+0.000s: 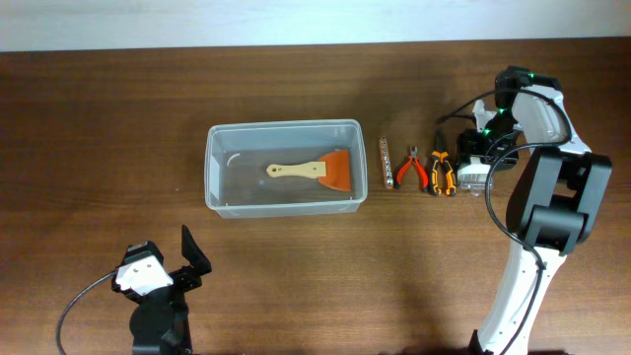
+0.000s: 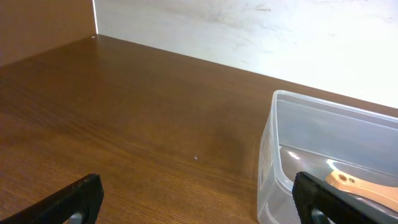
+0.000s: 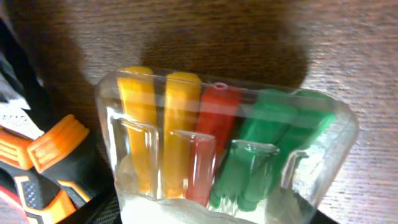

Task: Pack container
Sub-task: 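Grasp the clear bit case with colored bits using the right gripper, then lower the bit case into the container and open the right gripper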

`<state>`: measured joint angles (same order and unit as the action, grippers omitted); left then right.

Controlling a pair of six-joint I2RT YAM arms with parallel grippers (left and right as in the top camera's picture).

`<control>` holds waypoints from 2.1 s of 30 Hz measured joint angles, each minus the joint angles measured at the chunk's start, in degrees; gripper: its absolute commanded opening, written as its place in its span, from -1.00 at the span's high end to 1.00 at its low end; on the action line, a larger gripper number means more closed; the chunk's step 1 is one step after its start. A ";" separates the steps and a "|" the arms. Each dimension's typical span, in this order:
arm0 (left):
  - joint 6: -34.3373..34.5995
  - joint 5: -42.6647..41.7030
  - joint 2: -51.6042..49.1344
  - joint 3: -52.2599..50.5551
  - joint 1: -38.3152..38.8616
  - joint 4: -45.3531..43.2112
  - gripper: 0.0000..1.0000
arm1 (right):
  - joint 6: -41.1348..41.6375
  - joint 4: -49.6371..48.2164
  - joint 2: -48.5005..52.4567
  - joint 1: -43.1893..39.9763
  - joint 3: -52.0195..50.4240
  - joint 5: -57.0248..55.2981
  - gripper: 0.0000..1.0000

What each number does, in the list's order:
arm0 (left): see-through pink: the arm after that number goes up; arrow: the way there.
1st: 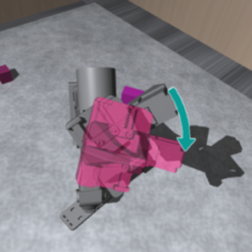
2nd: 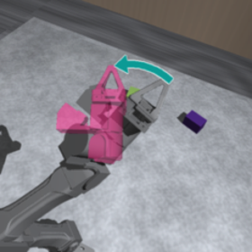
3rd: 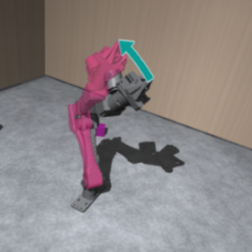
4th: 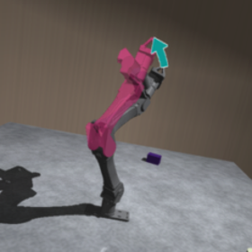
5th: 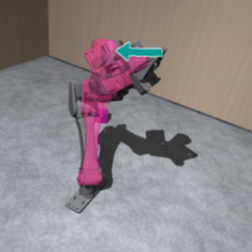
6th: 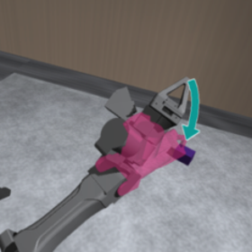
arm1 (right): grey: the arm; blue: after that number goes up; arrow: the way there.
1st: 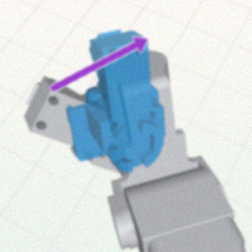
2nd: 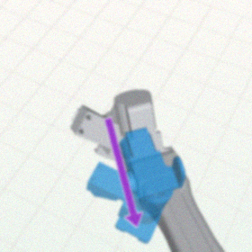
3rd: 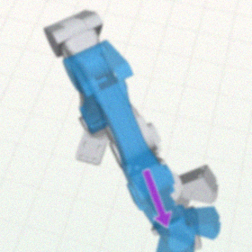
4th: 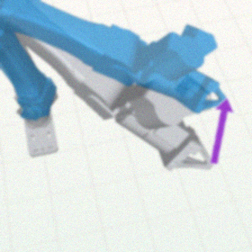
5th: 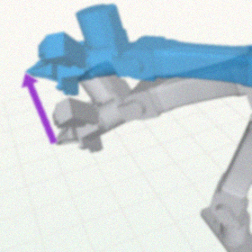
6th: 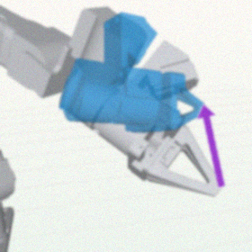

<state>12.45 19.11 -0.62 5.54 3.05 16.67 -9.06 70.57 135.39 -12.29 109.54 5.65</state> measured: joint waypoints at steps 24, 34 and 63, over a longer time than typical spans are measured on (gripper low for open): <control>0.00 0.00 0.00 0.00 0.00 -0.02 -0.98 | 0.48 21.16 2.10 0.79 26.27 3.19 0.37; 0.00 -0.02 0.00 0.00 0.00 0.00 -0.98 | 0.96 26.08 -0.09 13.99 46.12 12.72 0.48; 0.00 -0.02 0.00 0.00 0.00 0.00 -0.98 | -38.86 -11.58 2.03 51.76 20.55 9.20 0.58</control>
<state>12.45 19.09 -0.62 5.54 3.05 16.67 -47.92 58.98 137.43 39.46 130.08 14.85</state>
